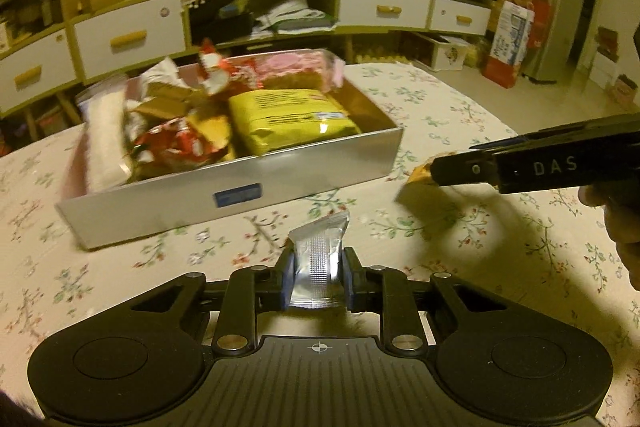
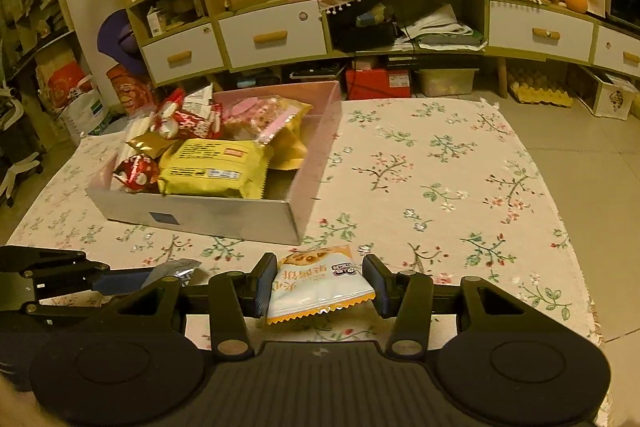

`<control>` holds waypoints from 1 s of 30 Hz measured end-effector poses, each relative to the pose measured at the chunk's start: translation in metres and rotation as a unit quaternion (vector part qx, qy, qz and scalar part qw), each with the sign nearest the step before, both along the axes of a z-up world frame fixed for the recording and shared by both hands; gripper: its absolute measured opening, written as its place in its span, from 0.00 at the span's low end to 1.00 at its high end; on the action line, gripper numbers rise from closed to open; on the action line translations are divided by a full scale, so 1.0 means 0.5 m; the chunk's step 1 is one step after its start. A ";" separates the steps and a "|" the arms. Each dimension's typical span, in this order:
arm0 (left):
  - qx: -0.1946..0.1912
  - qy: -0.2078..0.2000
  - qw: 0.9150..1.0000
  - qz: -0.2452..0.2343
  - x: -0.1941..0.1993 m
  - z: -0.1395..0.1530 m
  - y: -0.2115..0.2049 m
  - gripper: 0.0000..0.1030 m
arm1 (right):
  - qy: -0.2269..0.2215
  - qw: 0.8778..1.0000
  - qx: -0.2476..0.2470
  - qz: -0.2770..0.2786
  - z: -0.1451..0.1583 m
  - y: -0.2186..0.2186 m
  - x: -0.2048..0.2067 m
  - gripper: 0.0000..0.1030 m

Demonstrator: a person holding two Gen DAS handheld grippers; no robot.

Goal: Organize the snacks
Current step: 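Carry both held packs over the tray and lower them inside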

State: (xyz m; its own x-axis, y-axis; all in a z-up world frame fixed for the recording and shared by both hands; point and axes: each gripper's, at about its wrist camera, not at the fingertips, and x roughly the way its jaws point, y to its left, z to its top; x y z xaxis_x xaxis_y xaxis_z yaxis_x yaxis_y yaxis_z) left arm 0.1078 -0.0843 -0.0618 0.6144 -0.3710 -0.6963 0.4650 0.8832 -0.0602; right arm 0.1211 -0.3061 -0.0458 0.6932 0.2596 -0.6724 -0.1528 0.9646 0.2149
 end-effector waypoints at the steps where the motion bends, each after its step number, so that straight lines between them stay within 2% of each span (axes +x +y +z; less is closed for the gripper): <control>1: -0.001 0.002 1.000 0.004 0.000 0.002 0.007 0.21 | -0.001 1.000 0.000 0.001 0.003 0.004 -0.001 0.16; 18: -0.014 -0.012 0.999 0.049 -0.003 0.059 0.072 0.21 | -0.019 1.000 0.002 0.013 0.040 0.056 -0.007 0.16; 30: -0.020 -0.029 0.997 0.071 0.041 0.105 0.099 0.21 | -0.031 0.999 0.005 0.023 0.065 0.088 0.023 0.16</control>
State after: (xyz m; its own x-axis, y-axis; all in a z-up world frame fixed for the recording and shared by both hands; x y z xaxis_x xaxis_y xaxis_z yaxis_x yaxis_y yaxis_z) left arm 0.1283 -0.0347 -0.0095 0.7017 -0.3035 -0.6446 0.3384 0.9381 -0.0733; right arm 0.1324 -0.2621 -0.0131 0.7206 0.2978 -0.6262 -0.2093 0.9544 0.2130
